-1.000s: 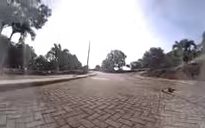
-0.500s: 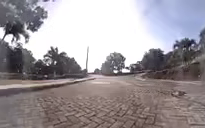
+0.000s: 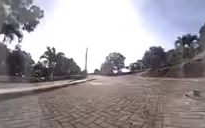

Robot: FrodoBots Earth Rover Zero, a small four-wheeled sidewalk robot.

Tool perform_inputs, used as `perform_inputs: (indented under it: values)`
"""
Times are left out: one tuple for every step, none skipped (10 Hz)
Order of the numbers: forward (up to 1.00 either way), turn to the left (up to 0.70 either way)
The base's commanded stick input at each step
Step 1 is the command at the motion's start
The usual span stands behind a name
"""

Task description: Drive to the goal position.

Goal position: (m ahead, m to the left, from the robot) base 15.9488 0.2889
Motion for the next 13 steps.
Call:
perform_inputs:
  values:
    - [1.00,0.00]
    - [1.00,0.00]
    - [1.00,0.00]
    - [1.00,0.00]
    - [1.00,0.00]
    - [1.00,0.00]
    - [1.00,0.00]
    - [1.00,0.00]
    - [1.00,0.00]
    - [1.00,0.00]
    - [1.00,0.00]
    - [1.00,0.00]
    - [1.00,0.00]
